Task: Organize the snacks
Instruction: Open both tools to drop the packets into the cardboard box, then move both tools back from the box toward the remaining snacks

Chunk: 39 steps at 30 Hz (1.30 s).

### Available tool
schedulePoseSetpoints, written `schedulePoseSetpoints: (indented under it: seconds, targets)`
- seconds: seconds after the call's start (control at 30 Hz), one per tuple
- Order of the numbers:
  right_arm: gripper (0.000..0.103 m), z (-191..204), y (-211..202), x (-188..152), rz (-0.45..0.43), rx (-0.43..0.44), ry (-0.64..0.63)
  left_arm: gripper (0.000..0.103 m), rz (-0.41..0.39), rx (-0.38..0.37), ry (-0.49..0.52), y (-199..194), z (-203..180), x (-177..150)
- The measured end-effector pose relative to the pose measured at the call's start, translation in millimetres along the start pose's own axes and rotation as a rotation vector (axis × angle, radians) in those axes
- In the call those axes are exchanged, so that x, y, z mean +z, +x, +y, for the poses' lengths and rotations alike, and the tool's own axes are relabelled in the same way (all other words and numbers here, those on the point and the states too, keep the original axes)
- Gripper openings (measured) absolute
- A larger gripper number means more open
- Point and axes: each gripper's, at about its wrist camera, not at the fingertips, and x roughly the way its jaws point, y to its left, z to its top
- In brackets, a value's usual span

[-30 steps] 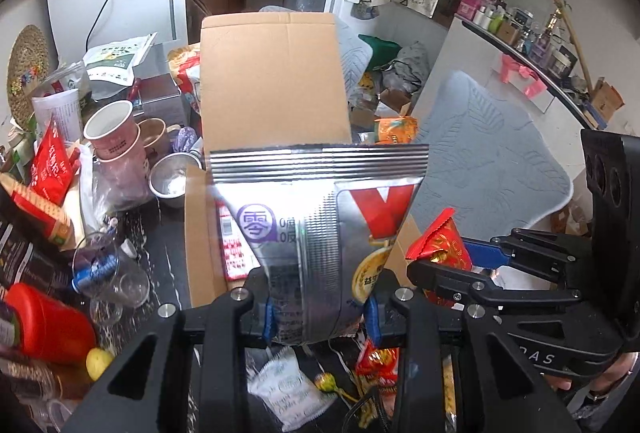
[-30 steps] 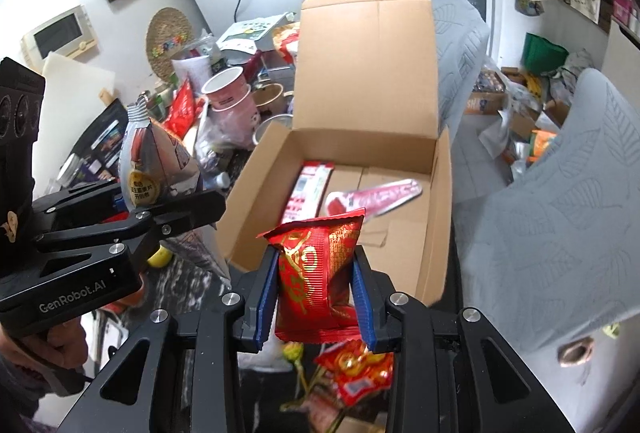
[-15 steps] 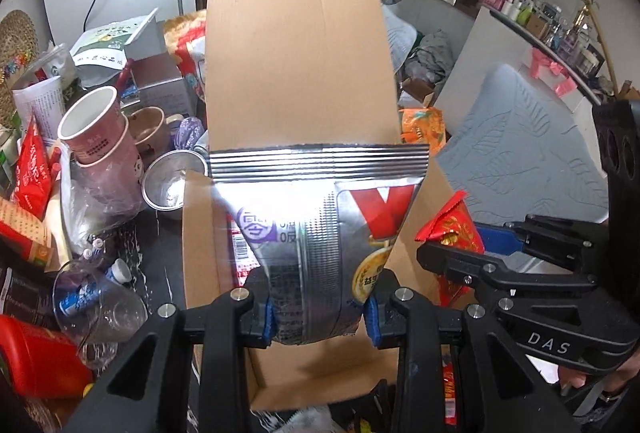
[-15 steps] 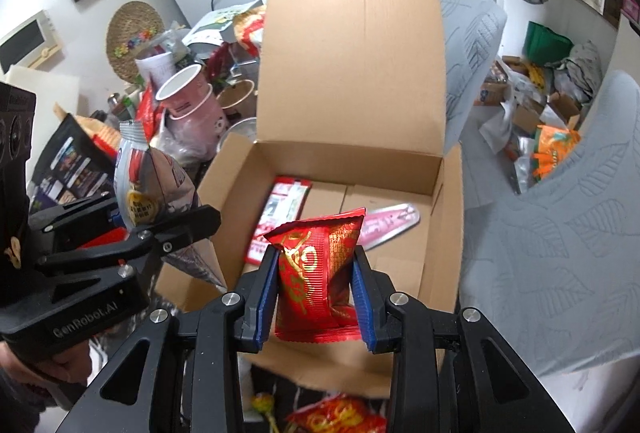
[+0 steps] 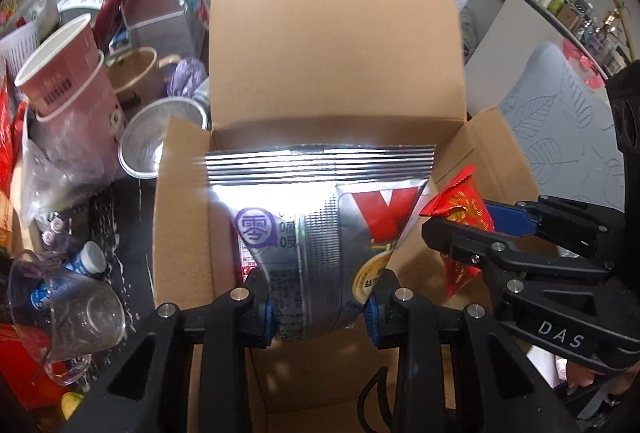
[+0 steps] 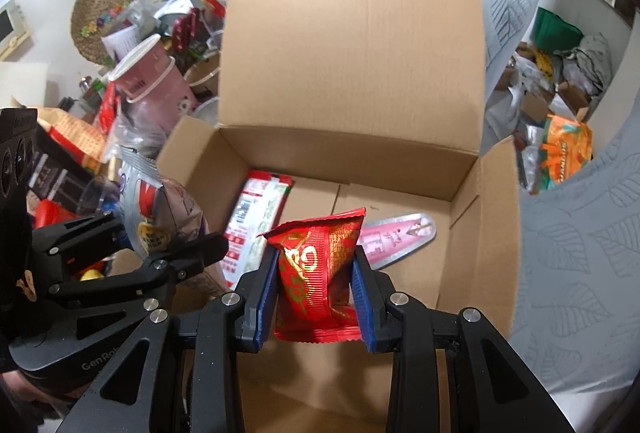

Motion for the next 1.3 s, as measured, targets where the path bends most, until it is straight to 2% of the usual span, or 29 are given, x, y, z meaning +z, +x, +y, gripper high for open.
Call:
schedulePoseSetpoints:
  seconds: [0.27, 0.43, 0.57, 0.63, 0.8, 1.3]
  targets:
    - [0.036, -11.8, 20.4, 7.0, 0.020, 0.002, 0.056, 0.032, 0.045, -0.001, -0.056, 22.1, 14.7, 3.4]
    - [0.036, -12.0, 26.2, 10.8, 0.025, -0.010, 0.059, 0.032, 0.077, -0.013, -0.020, 30.9, 11.1, 8.8]
    - [0.044, -11.8, 25.6, 10.0, 0.035, -0.022, 0.067, 0.033, 0.107, -0.012, -0.007, 34.7, 5.1, 12.2]
    - [0.047, -10.9, 22.0, 9.6, 0.026, -0.037, 0.061, 0.038, 0.100, -0.006, -0.013, 31.8, 4.6, 13.4]
    - [0.048, -10.0, 8.5, 4.9, 0.011, -0.070, 0.047, 0.061, 0.071, 0.025, -0.013, 17.2, 2.6, 13.9]
    - [0.048, 12.7, -61.3, -3.0, -0.102, -0.103, 0.045, 0.062, -0.074, 0.030, 0.006, -66.6, -10.2, 11.5]
